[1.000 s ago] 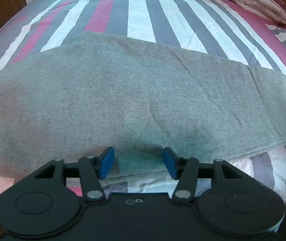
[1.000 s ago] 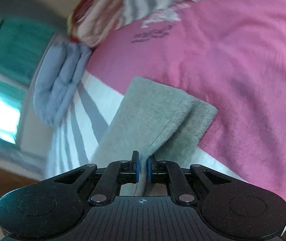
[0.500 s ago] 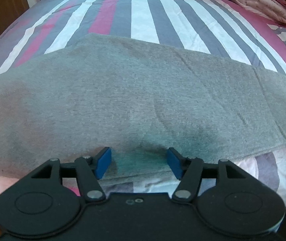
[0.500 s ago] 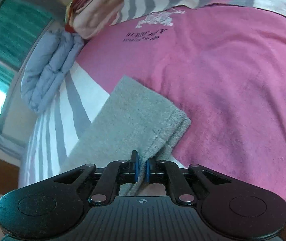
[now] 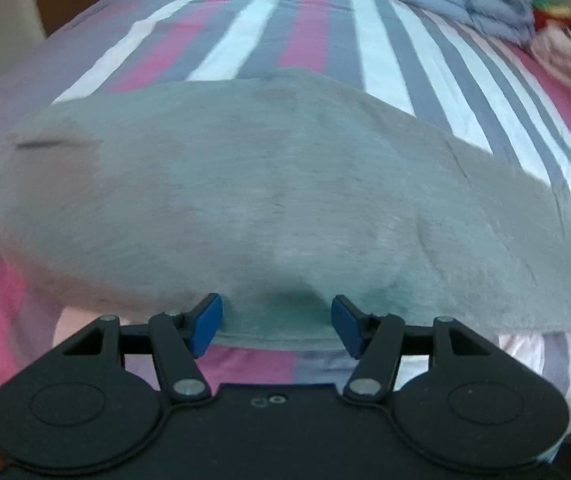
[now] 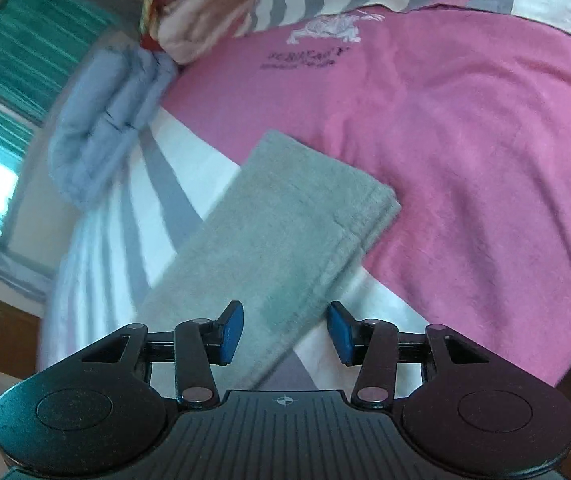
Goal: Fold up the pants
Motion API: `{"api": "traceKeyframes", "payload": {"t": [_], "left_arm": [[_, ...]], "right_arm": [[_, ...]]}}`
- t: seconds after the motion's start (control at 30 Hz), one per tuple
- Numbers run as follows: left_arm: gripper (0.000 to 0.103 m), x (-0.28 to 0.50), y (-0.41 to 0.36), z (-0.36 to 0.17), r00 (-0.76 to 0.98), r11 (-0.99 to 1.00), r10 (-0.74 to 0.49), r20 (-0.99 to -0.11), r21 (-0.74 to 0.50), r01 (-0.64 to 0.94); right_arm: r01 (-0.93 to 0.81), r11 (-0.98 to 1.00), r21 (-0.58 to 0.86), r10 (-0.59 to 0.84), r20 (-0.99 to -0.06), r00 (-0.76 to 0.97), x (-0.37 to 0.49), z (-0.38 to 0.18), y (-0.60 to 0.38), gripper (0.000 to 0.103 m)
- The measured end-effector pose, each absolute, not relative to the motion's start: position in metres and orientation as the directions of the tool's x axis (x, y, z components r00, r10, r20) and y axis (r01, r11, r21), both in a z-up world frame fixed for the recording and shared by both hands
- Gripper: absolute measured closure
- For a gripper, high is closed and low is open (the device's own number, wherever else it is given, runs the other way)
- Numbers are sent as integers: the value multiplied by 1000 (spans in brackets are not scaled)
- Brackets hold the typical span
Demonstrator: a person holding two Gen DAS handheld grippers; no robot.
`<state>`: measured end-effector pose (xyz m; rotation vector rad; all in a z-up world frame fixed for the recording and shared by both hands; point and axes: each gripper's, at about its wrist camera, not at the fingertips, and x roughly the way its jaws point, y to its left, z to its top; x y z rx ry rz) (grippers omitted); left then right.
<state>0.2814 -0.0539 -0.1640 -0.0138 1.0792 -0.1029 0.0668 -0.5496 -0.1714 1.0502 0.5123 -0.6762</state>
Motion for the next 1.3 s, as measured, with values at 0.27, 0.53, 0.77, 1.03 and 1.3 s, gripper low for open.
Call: {"api": "traceKeyframes", "payload": {"t": [0.27, 0.53, 0.77, 1.03, 1.3], "left_arm": [[51, 292, -44, -142, 493, 993, -118, -862, -94, 73], [52, 288, 8, -156, 464, 984, -87, -882, -148, -98], [52, 281, 67, -150, 500, 941, 47, -865, -129, -312], [63, 301, 147, -161, 469, 814, 12, -883, -264, -517], [41, 299, 154, -176, 468, 771, -21, -884, -312, -555]], "right_arm": [[690, 484, 539, -264, -662, 702, 74, -144, -517, 55], [715, 395, 576, -215, -699, 682, 70, -168, -519, 55], [728, 334, 598, -243, -692, 680, 59, -173, -527, 55], [727, 334, 600, -236, -694, 680, 63, -171, -524, 47], [733, 324, 597, -241, -698, 675, 64, -172, -522, 47]]}}
